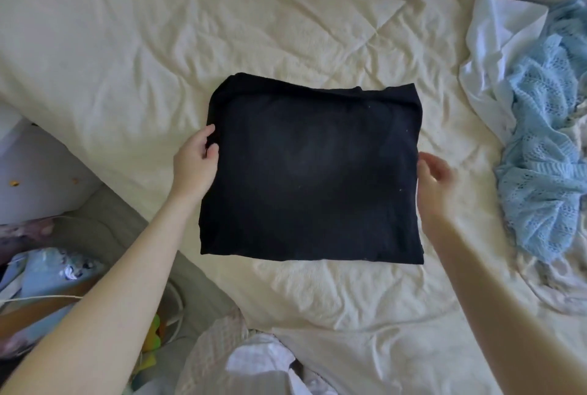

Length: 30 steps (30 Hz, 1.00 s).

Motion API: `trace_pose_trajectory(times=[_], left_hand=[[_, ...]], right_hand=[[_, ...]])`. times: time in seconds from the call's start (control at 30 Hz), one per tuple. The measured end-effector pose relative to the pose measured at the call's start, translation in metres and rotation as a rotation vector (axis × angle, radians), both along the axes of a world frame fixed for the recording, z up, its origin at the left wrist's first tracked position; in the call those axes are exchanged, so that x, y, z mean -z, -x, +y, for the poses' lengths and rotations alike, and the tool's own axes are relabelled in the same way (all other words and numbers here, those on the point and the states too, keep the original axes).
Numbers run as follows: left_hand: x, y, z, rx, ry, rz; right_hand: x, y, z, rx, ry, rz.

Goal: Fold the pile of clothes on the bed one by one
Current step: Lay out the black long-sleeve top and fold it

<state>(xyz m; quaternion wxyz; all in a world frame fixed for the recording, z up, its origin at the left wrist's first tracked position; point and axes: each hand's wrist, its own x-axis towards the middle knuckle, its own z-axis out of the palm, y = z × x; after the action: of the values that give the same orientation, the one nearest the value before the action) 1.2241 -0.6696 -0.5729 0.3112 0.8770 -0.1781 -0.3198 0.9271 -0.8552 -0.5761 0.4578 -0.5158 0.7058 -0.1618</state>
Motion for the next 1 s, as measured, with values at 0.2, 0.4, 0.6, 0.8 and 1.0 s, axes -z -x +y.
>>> trace_pose_trajectory(times=[0.2, 0.4, 0.6, 0.8, 1.0], left_hand=[[0.011, 0.060, 0.074, -0.110, -0.133, 0.007], [0.013, 0.085, 0.103, -0.378, -0.199, 0.438], [-0.004, 0.079, 0.116, -0.759, 0.046, 0.630], [-0.019, 0.087, 0.119, -0.784, 0.012, 0.584], [-0.043, 0.108, 0.091, -0.525, 0.026, 0.186]], right_hand=[[0.024, 0.063, 0.070, 0.045, -0.196, 0.258], [0.029, 0.093, 0.080, 0.178, -0.560, -0.158], [0.034, 0.113, 0.077, 0.478, -0.647, -0.366], [0.031, 0.114, 0.092, 0.440, -0.577, -0.149], [-0.004, 0.083, 0.119, -0.367, 0.216, 0.356]])
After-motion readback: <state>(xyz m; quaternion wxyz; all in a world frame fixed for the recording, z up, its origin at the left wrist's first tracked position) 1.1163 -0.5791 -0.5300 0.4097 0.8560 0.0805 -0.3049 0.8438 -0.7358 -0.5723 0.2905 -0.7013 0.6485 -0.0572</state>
